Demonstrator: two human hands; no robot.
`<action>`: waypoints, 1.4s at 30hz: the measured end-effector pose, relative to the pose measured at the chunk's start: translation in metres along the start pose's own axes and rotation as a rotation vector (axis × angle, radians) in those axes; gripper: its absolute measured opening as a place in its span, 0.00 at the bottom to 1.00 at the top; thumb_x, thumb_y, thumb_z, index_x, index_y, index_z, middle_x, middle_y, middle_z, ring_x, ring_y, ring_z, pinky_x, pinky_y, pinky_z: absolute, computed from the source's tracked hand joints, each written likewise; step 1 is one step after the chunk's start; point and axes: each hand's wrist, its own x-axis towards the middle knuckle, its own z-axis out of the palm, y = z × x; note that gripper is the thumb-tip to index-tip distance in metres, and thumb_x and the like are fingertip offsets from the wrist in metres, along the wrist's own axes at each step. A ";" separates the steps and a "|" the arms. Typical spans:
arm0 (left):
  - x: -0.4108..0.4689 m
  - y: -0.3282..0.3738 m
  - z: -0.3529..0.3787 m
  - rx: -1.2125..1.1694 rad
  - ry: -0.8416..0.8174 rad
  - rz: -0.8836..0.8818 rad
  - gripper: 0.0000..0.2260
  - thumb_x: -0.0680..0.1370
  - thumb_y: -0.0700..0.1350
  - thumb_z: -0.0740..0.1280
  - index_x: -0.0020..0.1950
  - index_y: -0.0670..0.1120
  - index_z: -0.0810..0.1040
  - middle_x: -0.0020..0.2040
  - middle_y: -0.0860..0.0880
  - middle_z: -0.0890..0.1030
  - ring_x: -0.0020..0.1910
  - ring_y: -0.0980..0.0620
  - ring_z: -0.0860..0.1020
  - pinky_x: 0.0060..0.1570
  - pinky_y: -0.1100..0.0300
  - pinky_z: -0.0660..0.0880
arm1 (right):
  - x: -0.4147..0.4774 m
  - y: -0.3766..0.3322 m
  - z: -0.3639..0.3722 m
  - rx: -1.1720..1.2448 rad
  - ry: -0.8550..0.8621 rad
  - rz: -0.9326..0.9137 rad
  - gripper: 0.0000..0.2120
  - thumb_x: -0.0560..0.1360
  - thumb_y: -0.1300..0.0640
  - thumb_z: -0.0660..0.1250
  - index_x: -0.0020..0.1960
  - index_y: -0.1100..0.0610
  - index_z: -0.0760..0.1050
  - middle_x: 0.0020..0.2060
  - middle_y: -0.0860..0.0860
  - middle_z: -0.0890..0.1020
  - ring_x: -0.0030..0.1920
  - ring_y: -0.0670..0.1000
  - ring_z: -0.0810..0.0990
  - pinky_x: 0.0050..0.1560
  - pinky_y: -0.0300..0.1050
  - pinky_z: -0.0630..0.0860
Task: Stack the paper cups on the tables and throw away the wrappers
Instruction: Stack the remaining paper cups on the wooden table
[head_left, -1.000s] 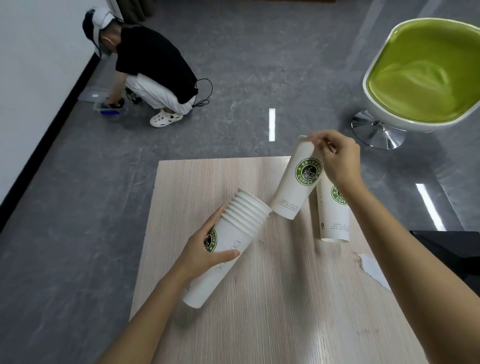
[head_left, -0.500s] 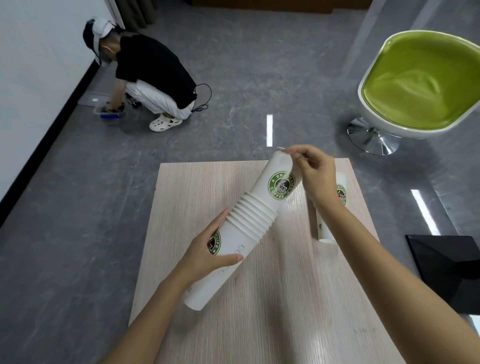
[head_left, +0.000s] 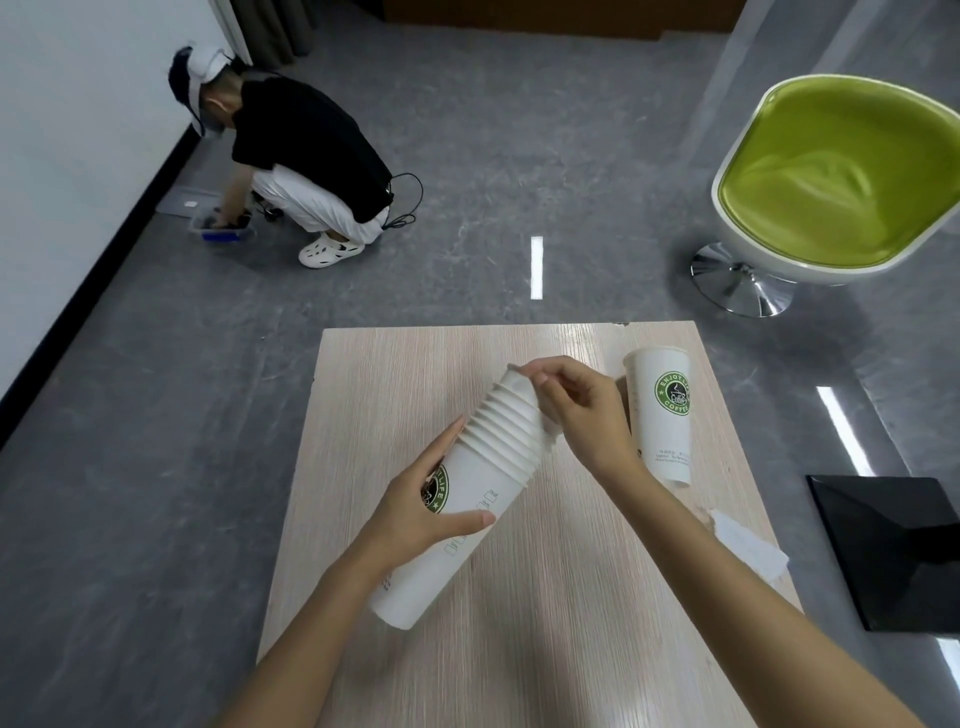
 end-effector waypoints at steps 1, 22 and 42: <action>0.000 0.000 0.001 0.004 -0.001 0.000 0.46 0.66 0.50 0.81 0.74 0.69 0.57 0.68 0.67 0.70 0.60 0.66 0.75 0.55 0.61 0.77 | -0.002 0.001 0.001 0.012 -0.005 0.009 0.09 0.78 0.65 0.62 0.49 0.58 0.80 0.48 0.50 0.84 0.51 0.53 0.81 0.54 0.44 0.77; 0.002 0.003 0.017 0.004 -0.032 -0.023 0.46 0.62 0.53 0.81 0.72 0.71 0.60 0.67 0.63 0.73 0.61 0.61 0.76 0.58 0.58 0.78 | -0.024 0.022 0.003 0.102 0.126 0.080 0.11 0.76 0.66 0.62 0.46 0.56 0.81 0.47 0.50 0.85 0.51 0.51 0.82 0.54 0.48 0.78; 0.039 0.015 0.041 -0.027 -0.022 -0.038 0.46 0.66 0.47 0.80 0.76 0.65 0.58 0.67 0.67 0.70 0.61 0.68 0.72 0.52 0.68 0.74 | 0.013 0.030 -0.073 -0.048 0.192 0.081 0.10 0.79 0.65 0.59 0.50 0.62 0.79 0.38 0.52 0.82 0.42 0.49 0.80 0.47 0.36 0.76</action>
